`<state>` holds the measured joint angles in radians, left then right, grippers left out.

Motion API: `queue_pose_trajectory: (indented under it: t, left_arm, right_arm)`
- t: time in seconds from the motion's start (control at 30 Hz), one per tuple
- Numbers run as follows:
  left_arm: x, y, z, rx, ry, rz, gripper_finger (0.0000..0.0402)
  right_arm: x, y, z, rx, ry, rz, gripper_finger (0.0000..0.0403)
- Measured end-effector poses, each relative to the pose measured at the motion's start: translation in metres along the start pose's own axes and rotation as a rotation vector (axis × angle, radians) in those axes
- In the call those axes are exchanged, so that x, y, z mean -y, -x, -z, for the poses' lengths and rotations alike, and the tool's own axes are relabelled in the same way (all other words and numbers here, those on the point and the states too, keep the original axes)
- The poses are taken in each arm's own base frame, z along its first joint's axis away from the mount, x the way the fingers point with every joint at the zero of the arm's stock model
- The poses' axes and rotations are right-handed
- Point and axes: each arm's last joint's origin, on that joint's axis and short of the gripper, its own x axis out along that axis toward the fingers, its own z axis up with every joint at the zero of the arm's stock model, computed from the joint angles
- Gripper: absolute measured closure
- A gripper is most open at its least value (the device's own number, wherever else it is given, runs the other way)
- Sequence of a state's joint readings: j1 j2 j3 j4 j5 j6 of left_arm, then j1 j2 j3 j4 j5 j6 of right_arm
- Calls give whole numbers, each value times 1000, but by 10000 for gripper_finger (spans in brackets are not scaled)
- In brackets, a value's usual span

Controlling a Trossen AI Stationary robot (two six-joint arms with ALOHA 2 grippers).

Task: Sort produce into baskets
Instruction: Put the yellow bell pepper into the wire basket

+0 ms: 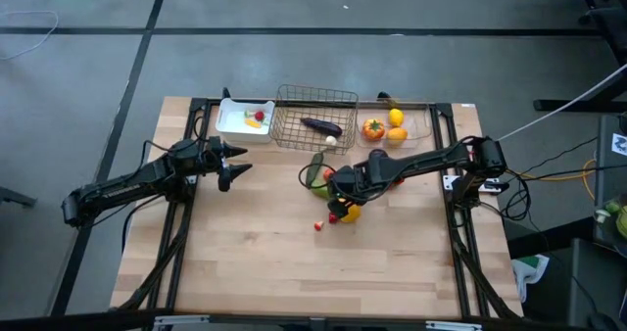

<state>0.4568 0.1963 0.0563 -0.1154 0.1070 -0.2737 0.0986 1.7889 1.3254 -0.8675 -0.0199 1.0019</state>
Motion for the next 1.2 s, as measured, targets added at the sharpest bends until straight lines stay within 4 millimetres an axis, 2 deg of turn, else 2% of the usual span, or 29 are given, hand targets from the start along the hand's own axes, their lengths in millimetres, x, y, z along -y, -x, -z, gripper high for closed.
queue_pose_trajectory:
  t: [0.6,0.83,1.03,1.2]
  left_arm:
    - [0,0,0,0,0,0,92]
    - [0,0,0,0,0,0,92]
    - [0,0,0,0,0,0,92]
    - [0,0,0,0,0,0,92]
  right_arm:
    - [7,-24,5,14,-25,-56,3]
    - [8,-24,5,9,-7,-48,3]
    - [8,-24,5,12,119,-46,3]
    - [9,-24,5,16,120,-35,4]
